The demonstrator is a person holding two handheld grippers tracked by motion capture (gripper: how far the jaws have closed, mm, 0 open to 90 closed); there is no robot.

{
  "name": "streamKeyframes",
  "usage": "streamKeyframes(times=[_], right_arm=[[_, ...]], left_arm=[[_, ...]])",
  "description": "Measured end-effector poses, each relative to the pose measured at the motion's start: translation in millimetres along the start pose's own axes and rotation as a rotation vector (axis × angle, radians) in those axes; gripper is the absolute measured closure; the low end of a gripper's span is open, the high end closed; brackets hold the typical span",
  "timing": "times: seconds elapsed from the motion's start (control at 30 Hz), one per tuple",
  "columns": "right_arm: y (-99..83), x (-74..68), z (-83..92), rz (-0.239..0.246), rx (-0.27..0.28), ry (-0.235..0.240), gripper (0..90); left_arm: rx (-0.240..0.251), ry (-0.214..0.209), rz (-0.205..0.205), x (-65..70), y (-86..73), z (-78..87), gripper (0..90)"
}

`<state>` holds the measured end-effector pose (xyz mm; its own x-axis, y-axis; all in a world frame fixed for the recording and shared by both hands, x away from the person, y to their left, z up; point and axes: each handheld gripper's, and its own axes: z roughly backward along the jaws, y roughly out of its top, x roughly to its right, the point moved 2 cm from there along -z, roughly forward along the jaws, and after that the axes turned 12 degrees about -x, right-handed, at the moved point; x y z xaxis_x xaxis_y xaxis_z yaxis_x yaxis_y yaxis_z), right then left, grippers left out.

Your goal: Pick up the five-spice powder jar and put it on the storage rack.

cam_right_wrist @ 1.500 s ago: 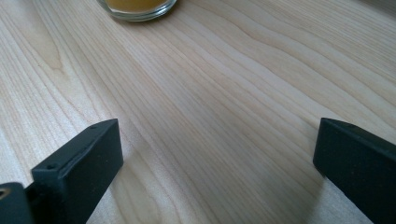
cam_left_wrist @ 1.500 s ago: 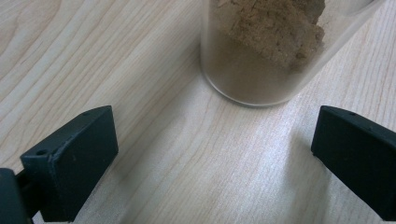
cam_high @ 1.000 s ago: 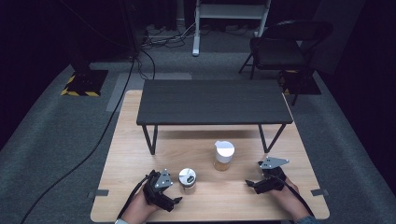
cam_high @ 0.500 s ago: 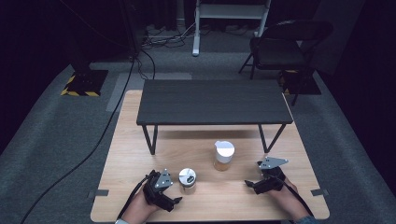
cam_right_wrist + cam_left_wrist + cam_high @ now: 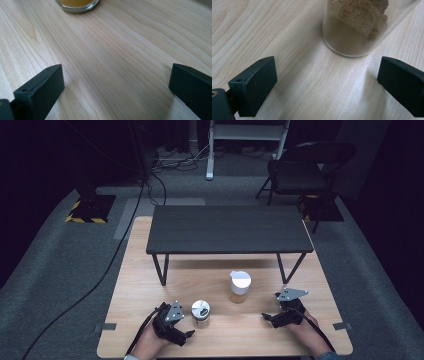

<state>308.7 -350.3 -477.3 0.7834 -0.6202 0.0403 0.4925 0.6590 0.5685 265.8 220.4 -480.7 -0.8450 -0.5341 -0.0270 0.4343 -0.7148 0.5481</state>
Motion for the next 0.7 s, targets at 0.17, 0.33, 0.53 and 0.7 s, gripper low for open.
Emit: streamKeyframes(times=[0.17,0.33,0.53,0.7], right_arm=[[0.0,0.0,0.0,0.001,0.0,0.0,0.0],[0.5,1.0,-0.2,0.004,0.0,0.004,0.0],[0.7,1.1,-0.3,0.005,-0.001,0.004,0.0],[0.7,1.1,-0.3,0.005,-0.001,0.004,0.0]], left_arm=[[0.035,-0.005,0.004,-0.1,-3.9,3.3,2.6],[0.162,-0.021,0.016,-0.6,-15.6,8.0,2.9],[0.324,-0.03,0.017,-0.1,-31.4,13.1,2.9],[0.466,-0.054,0.004,0.2,-44.2,14.1,2.1]])
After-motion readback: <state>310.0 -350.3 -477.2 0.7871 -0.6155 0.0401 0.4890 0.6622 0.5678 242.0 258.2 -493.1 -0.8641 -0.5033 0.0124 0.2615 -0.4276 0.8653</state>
